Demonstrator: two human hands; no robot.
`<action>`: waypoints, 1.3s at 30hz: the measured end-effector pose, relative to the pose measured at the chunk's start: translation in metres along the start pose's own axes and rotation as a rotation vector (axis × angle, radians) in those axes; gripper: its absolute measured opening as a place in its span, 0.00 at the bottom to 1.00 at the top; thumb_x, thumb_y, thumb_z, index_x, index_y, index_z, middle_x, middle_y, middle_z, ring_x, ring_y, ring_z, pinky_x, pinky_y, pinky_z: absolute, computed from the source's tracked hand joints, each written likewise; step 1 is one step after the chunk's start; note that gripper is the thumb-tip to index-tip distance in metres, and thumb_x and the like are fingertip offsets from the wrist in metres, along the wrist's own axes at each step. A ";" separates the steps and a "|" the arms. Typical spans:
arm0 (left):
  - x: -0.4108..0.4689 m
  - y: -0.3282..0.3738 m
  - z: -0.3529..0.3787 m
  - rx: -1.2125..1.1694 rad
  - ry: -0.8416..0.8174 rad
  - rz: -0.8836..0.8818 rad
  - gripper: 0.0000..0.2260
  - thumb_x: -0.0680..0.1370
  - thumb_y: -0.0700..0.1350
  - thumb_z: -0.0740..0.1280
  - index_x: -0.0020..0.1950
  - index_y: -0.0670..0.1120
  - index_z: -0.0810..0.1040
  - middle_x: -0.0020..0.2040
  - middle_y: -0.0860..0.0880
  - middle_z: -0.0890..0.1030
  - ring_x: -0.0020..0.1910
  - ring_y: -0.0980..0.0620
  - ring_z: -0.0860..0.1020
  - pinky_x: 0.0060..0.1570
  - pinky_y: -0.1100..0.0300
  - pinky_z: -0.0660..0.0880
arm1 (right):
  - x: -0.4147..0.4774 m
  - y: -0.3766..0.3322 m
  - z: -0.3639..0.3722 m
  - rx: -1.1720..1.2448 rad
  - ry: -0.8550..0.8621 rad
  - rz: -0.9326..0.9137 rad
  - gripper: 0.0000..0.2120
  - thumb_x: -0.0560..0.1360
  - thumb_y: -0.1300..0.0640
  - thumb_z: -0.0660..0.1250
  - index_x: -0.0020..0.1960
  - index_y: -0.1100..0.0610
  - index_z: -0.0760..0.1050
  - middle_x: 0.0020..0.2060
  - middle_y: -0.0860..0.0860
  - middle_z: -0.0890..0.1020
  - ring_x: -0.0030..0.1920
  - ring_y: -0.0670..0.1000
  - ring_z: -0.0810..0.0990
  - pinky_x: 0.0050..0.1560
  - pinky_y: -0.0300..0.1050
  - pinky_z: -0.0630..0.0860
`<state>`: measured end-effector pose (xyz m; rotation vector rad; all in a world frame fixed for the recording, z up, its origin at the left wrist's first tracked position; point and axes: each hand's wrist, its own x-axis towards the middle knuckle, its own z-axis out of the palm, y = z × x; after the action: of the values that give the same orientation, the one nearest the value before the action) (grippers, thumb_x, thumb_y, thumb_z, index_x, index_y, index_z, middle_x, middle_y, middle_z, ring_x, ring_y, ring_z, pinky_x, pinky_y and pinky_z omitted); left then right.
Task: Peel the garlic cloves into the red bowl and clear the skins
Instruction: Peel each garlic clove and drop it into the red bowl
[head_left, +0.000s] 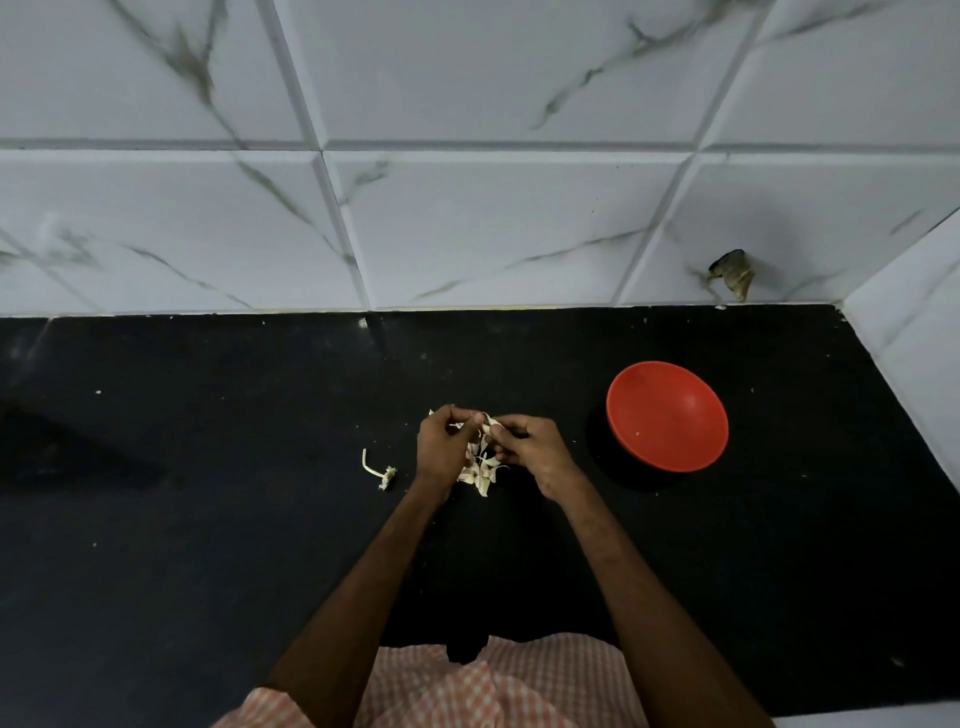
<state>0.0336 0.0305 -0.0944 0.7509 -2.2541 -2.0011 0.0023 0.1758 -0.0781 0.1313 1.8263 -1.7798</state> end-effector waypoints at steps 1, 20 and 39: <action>0.000 -0.001 0.000 -0.011 0.001 -0.014 0.04 0.78 0.41 0.72 0.44 0.48 0.82 0.42 0.51 0.85 0.44 0.52 0.83 0.47 0.51 0.81 | 0.001 0.001 -0.001 -0.009 0.005 -0.007 0.10 0.80 0.65 0.67 0.61 0.64 0.80 0.45 0.56 0.84 0.39 0.46 0.81 0.44 0.39 0.81; -0.001 0.012 -0.006 -0.543 0.065 -0.310 0.02 0.82 0.35 0.65 0.51 0.36 0.77 0.43 0.43 0.80 0.33 0.55 0.81 0.35 0.62 0.81 | 0.018 0.030 -0.005 -0.833 0.213 -0.276 0.10 0.78 0.63 0.70 0.58 0.59 0.80 0.56 0.52 0.80 0.58 0.49 0.79 0.60 0.46 0.78; -0.017 0.023 -0.025 -0.503 -0.187 -0.129 0.07 0.82 0.39 0.65 0.56 0.41 0.82 0.42 0.47 0.84 0.40 0.54 0.82 0.39 0.60 0.80 | -0.010 -0.013 0.026 -0.178 0.111 -0.352 0.04 0.77 0.65 0.69 0.52 0.60 0.79 0.47 0.54 0.84 0.51 0.55 0.83 0.53 0.55 0.80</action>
<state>0.0496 0.0145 -0.0632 0.6880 -1.6811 -2.6390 0.0128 0.1533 -0.0607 -0.1746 2.1846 -1.8574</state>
